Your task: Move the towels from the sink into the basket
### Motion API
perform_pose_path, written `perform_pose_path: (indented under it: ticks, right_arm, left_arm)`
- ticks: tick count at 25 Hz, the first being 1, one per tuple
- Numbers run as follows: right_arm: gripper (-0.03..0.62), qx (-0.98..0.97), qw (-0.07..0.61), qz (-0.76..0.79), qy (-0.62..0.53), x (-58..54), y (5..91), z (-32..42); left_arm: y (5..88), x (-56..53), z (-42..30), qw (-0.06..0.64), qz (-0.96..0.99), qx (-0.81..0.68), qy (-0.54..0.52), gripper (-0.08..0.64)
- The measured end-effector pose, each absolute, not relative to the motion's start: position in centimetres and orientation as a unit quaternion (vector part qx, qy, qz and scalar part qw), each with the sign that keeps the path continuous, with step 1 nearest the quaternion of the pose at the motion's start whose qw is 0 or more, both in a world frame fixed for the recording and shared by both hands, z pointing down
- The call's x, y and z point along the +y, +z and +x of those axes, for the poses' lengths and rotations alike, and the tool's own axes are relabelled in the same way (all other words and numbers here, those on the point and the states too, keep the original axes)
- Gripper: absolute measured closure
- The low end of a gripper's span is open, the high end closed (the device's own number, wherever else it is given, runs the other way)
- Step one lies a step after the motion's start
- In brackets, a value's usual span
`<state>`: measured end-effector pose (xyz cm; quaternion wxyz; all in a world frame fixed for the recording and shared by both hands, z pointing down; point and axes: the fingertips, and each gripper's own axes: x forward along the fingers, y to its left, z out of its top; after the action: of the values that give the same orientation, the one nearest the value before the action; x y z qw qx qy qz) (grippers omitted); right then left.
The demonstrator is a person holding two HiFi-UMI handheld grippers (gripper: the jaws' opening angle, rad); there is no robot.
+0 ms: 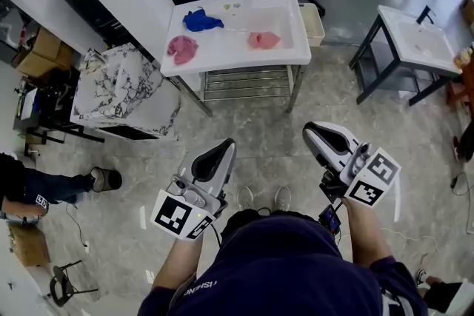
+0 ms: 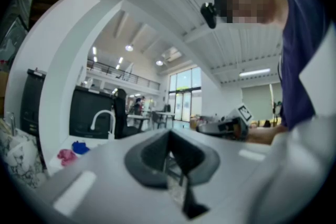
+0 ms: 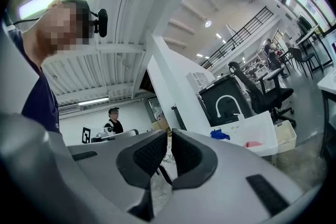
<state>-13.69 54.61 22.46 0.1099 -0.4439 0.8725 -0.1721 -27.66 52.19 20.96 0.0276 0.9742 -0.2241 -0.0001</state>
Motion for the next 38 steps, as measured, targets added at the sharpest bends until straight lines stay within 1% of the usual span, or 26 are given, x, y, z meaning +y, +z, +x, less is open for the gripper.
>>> perform_pose_path:
  ticks: [10,22,30,38]
  right_arm:
    - [0.581,0.878,0.102,-0.434,-0.176,56.3,23.3,-9.6]
    - [0.581,0.883,0.097,-0.426,-0.172,55.7,23.1,-8.9]
    - [0.581,0.883,0.083,-0.427,-0.176,52.5,23.9,-9.5]
    - [0.581,0.880,0.074,-0.433,-0.181,45.3,24.7,-10.7]
  left_arm:
    - [21.3,54.6,-23.9,0.026,0.971,-0.236,0.010,0.555]
    - [21.2,54.0,-23.8,0.029,0.967,-0.254,0.006,0.555]
    - [21.8,50.7,-24.6,0.036,0.965,-0.258,-0.001,0.555]
    - [22.8,43.3,-25.4,0.047,0.967,-0.249,-0.001,0.555]
